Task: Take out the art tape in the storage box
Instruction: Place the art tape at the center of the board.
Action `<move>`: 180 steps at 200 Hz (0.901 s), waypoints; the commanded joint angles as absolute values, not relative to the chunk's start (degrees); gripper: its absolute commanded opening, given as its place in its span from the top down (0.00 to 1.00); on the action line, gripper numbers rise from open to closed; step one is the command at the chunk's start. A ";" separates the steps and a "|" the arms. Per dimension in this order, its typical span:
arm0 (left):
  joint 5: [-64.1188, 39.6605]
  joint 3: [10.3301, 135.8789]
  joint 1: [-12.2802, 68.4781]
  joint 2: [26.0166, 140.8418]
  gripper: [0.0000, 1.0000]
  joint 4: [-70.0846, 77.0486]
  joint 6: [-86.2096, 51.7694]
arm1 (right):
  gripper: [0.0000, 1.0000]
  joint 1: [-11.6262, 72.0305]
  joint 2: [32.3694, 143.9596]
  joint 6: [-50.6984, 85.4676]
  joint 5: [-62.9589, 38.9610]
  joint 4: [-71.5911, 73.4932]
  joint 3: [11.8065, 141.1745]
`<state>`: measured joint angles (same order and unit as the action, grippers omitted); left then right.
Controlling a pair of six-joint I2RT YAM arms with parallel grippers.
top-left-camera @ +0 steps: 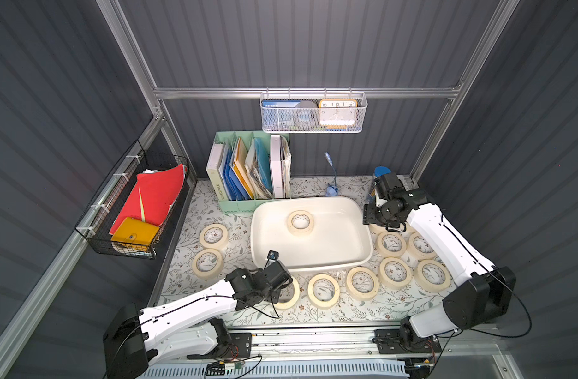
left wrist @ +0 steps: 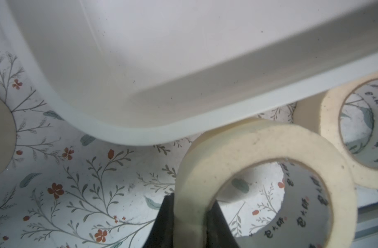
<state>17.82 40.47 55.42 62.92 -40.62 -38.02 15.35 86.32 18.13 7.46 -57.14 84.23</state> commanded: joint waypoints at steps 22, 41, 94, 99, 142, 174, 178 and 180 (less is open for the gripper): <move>17.81 39.24 55.37 69.36 1.00 -28.85 -37.95 | 0.24 14.94 87.12 17.67 7.70 -58.01 85.00; 18.02 39.42 55.24 71.00 1.00 -28.46 -37.29 | 0.24 14.94 87.10 17.41 7.78 -57.99 85.06; 18.42 40.68 54.67 71.54 0.57 -30.23 -36.22 | 0.24 14.93 87.25 17.18 6.60 -57.68 84.82; 18.37 40.73 54.66 71.47 0.52 -30.31 -36.20 | 0.24 14.94 87.34 17.14 6.35 -57.65 84.97; 18.28 42.45 54.67 70.96 0.39 -32.09 -35.96 | 0.24 15.39 88.26 16.44 2.62 -57.48 85.34; 19.75 50.16 54.67 68.80 0.39 -37.99 -33.99 | 0.25 21.05 93.18 16.00 2.08 -57.82 89.61; 20.17 51.45 54.67 68.52 0.38 -39.04 -33.59 | 0.25 21.87 94.03 16.04 1.89 -57.90 90.31; 20.55 52.15 54.67 68.35 0.38 -39.69 -33.51 | 0.25 22.23 94.57 16.07 1.77 -57.81 90.69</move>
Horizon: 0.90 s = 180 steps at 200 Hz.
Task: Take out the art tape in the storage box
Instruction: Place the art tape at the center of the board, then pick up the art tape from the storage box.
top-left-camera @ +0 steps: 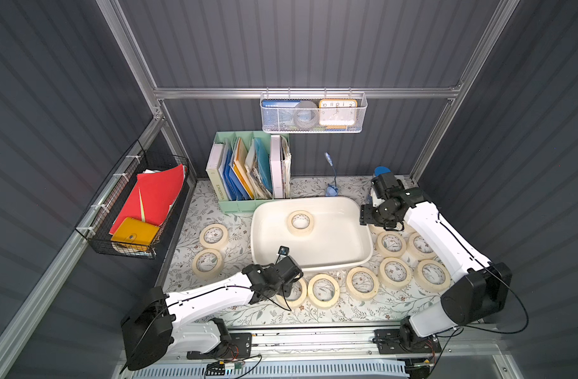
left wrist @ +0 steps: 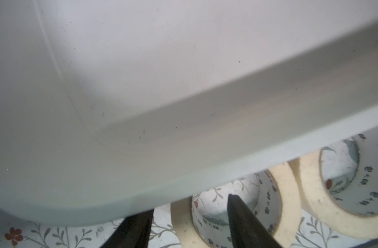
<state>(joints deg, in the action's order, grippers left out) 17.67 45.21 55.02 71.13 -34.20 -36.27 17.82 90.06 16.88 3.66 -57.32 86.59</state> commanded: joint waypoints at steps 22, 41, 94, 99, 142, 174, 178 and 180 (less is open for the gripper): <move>23.42 57.69 54.67 66.28 0.34 -43.43 -32.75 | 0.25 25.63 100.48 16.42 0.52 -57.78 95.26; 27.70 59.85 54.40 65.09 0.31 -45.83 -30.66 | 0.25 27.42 106.13 16.74 -0.53 -57.78 99.41; 28.65 58.61 46.82 63.50 0.28 -43.07 -28.52 | 0.26 31.02 120.97 17.99 -4.13 -56.98 110.12; 28.46 57.92 45.71 63.19 0.28 -41.79 -28.49 | 0.26 31.23 121.91 18.30 -4.09 -56.82 110.80; 27.80 58.61 40.51 64.68 0.25 -36.58 -26.18 | 0.27 31.87 128.88 20.41 -4.04 -55.01 115.03; 27.78 60.25 39.73 67.26 0.20 -36.43 -25.12 | 0.27 31.93 132.31 21.33 -3.47 -52.34 115.83; 27.65 60.14 39.61 67.33 0.18 -36.20 -25.22 | 0.27 31.86 132.70 21.43 -3.58 -52.06 115.92; 27.54 60.01 39.59 67.32 0.18 -36.03 -25.29 | 0.27 31.87 132.91 21.44 -3.60 -51.95 115.92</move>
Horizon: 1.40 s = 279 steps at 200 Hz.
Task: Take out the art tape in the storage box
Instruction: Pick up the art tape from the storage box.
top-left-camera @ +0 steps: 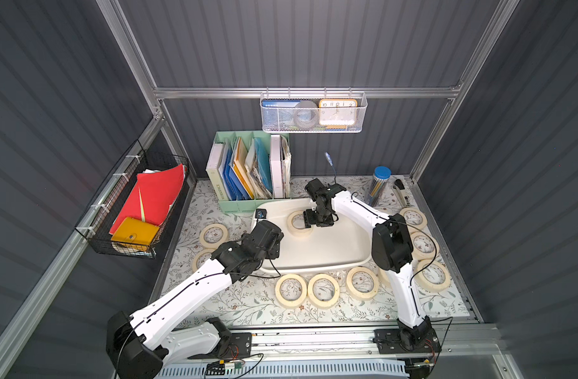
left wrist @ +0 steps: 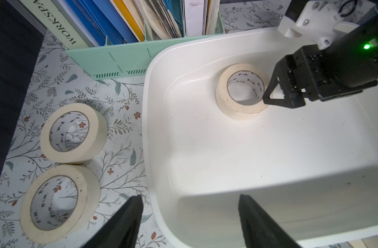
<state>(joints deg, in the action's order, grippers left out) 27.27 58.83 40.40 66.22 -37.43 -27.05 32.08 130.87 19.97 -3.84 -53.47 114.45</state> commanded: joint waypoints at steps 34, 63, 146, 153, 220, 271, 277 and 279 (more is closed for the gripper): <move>26.29 57.77 38.97 66.60 0.12 -32.85 -26.56 | 0.29 31.91 135.35 22.32 -3.78 -49.09 115.93; 25.19 57.72 38.39 67.21 0.12 -32.61 -26.52 | 0.47 31.91 136.14 22.67 -3.96 -48.10 115.80; 21.95 60.00 38.08 72.60 0.12 -30.96 -25.82 | 0.98 32.01 128.24 20.75 -0.01 -49.23 109.42; 21.53 60.10 38.14 73.25 0.12 -30.42 -25.68 | 1.00 32.07 126.92 20.45 0.28 -49.44 108.33; 17.19 62.72 38.09 82.18 0.12 -23.80 -24.32 | 1.00 36.93 113.43 21.00 1.84 -49.57 98.71; 14.37 63.77 38.09 86.81 0.12 -20.23 -24.60 | 1.00 41.17 111.29 21.41 1.94 -50.06 99.27; 14.55 64.09 38.05 87.36 0.13 -20.65 -24.56 | 1.00 41.58 111.45 21.16 2.02 -50.44 99.72; 14.51 64.14 38.10 87.47 0.13 -20.76 -24.57 | 1.00 41.73 111.51 21.13 1.98 -50.56 99.81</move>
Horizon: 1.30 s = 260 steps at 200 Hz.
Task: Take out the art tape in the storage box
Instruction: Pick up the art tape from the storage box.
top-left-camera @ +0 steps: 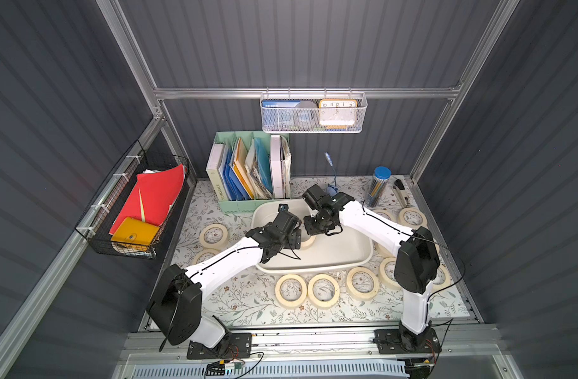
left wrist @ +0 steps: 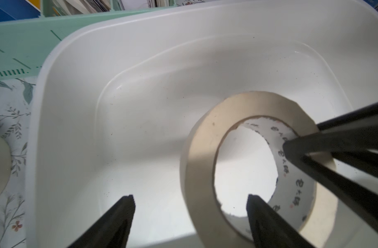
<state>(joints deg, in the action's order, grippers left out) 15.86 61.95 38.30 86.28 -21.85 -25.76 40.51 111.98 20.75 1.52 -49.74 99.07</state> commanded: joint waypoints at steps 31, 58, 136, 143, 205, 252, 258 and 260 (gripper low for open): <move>15.03 63.80 38.08 87.78 0.18 -20.48 -24.94 | 1.00 43.32 111.12 20.92 1.94 -50.75 99.84; 14.88 64.24 38.08 88.80 0.28 -20.94 -24.90 | 1.00 43.79 110.05 21.06 1.87 -50.32 99.23; 15.86 65.19 38.02 88.81 0.98 -21.34 -24.72 | 0.86 44.03 106.22 22.66 1.23 -47.40 96.68; 16.06 65.36 38.05 88.77 0.99 -21.60 -24.61 | 0.77 44.06 106.02 22.82 1.35 -47.37 96.68; 17.55 64.65 37.63 87.05 1.00 -22.32 -24.15 | 0.28 42.34 103.28 23.46 5.80 -50.16 96.78; 21.05 63.89 37.17 80.96 1.00 -25.88 -25.27 | 0.27 37.02 98.82 22.54 10.36 -52.32 93.62; 21.86 63.29 37.13 79.03 1.00 -26.39 -25.91 | 0.27 36.12 98.19 22.40 10.37 -52.59 92.99; 22.27 62.98 37.14 78.36 1.00 -26.59 -26.25 | 0.27 35.77 97.96 22.34 10.39 -52.65 92.75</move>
<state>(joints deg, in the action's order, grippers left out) 18.31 63.68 37.50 85.95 -24.29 -23.92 38.87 100.27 23.05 7.40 -49.78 95.15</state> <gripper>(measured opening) 0.238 0.733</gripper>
